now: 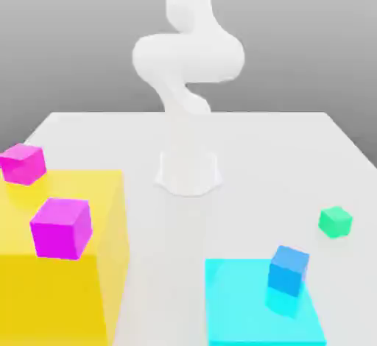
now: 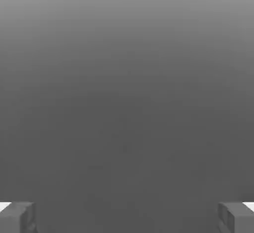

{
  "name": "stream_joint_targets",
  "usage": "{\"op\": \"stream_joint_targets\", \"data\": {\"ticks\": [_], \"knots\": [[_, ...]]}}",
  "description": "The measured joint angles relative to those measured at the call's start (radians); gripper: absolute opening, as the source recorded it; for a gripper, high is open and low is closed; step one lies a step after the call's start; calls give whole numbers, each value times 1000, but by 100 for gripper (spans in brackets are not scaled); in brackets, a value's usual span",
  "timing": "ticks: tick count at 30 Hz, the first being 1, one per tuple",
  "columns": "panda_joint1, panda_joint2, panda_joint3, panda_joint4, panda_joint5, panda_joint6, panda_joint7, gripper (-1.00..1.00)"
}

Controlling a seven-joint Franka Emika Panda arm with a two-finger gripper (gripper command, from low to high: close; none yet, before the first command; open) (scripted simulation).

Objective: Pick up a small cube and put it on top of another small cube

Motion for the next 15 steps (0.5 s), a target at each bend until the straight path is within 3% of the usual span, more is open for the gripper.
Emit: {"op": "stream_joint_targets", "data": {"ticks": [15], "knots": [[414,417,80,-224,90,257,-507,0]]}}
